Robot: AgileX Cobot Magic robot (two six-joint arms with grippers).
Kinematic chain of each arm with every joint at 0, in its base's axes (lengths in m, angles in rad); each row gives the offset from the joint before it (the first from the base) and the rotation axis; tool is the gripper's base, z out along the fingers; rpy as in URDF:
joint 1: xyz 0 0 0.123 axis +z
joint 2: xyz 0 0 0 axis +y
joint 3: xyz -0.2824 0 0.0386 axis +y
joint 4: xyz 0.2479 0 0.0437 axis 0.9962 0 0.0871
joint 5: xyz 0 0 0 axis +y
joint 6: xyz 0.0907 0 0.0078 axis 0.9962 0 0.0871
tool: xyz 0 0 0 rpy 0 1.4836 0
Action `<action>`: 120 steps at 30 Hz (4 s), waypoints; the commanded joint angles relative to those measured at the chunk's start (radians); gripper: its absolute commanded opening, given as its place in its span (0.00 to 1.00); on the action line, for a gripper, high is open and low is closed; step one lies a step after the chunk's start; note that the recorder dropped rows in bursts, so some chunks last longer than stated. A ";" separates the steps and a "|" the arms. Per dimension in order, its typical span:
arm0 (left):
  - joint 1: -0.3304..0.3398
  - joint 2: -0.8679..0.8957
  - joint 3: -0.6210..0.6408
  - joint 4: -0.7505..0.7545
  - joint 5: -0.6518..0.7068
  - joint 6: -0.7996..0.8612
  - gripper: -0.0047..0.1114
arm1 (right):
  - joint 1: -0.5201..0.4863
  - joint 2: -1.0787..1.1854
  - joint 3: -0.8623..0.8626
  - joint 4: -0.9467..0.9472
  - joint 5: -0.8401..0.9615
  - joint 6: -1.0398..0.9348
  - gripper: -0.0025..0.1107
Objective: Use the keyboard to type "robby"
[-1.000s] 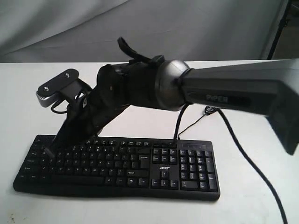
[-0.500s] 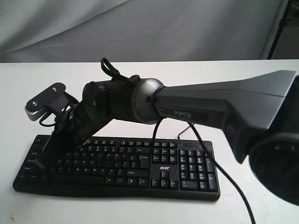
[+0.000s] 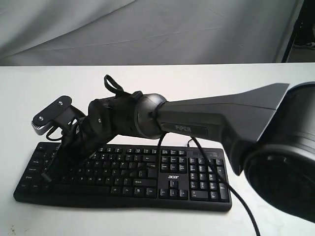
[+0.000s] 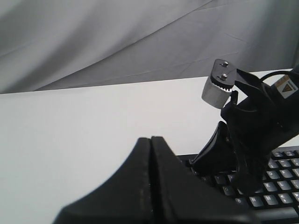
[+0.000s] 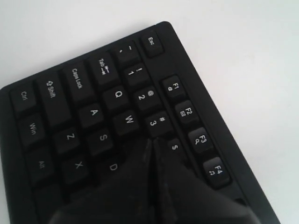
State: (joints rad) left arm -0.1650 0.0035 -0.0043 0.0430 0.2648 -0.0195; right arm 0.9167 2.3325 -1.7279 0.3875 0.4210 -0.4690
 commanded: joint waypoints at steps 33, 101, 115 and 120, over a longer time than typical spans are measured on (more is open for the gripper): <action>-0.006 -0.003 0.004 0.005 -0.007 -0.003 0.04 | 0.001 0.029 -0.006 -0.028 0.013 0.006 0.02; -0.006 -0.003 0.004 0.005 -0.007 -0.003 0.04 | -0.088 -0.222 0.481 0.024 -0.223 0.002 0.02; -0.006 -0.003 0.004 0.005 -0.007 -0.003 0.04 | -0.048 -0.308 0.353 0.023 -0.051 0.014 0.02; -0.006 -0.003 0.004 0.005 -0.007 -0.003 0.04 | 0.003 -0.268 0.300 0.023 -0.040 0.014 0.02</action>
State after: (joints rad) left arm -0.1650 0.0035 -0.0043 0.0430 0.2648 -0.0195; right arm 0.9003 2.0443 -1.4121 0.4127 0.3635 -0.4570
